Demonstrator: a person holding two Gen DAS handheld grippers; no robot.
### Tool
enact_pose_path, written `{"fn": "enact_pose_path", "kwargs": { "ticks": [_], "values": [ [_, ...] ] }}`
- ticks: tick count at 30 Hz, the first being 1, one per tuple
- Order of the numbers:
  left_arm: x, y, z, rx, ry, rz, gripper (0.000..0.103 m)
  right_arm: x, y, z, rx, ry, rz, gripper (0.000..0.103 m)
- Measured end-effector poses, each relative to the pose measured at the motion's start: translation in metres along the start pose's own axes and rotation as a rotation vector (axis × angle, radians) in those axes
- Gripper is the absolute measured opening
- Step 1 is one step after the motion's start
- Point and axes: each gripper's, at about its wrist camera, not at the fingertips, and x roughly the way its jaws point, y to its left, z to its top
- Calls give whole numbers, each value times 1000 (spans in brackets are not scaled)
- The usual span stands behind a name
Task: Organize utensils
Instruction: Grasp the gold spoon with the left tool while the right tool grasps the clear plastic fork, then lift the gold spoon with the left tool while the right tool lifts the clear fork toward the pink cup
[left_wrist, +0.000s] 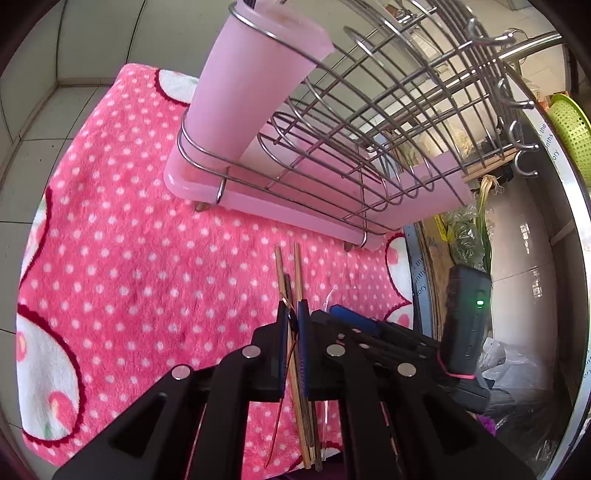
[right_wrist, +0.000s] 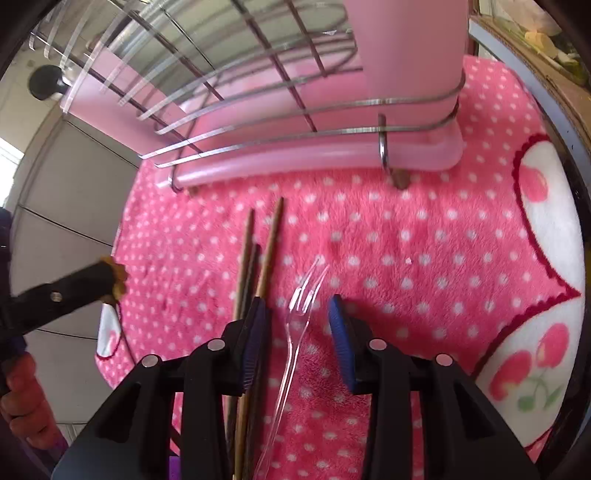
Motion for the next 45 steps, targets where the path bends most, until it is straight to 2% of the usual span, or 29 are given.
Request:
{"fn": "enact_pose_path", "kwargs": {
  "ticks": [1, 2, 5, 8, 12, 17, 27, 36, 45],
  "values": [
    [-2, 0, 1, 4, -6, 0, 5, 1, 2, 0, -14, -7, -20, 32],
    [-5, 0, 1, 5, -10, -2, 4, 1, 4, 1, -27, -15, -50, 16],
    [-12, -1, 2, 11, -26, -11, 4, 1, -1, -2, 4, -26, -9, 8],
    [-23, -2, 2, 30, -53, -10, 4, -12, -12, -7, 36, -69, 66, 7],
    [-37, -4, 1, 47, -104, -16, 3, -38, -21, -15, 39, -162, 122, 5],
    [-59, -10, -2, 74, -187, -17, 2, -75, -25, -25, 26, -276, 152, 4],
    [-104, -32, -5, 153, -351, -12, 2, -162, -18, -39, -62, -594, 215, 4],
    [-157, -52, 5, 188, -508, -35, 2, -236, -6, -26, -151, -885, 241, 4],
    [-196, -75, 30, 208, -613, -84, 2, -274, 1, 2, -234, -1136, 269, 4]
  ]
}}
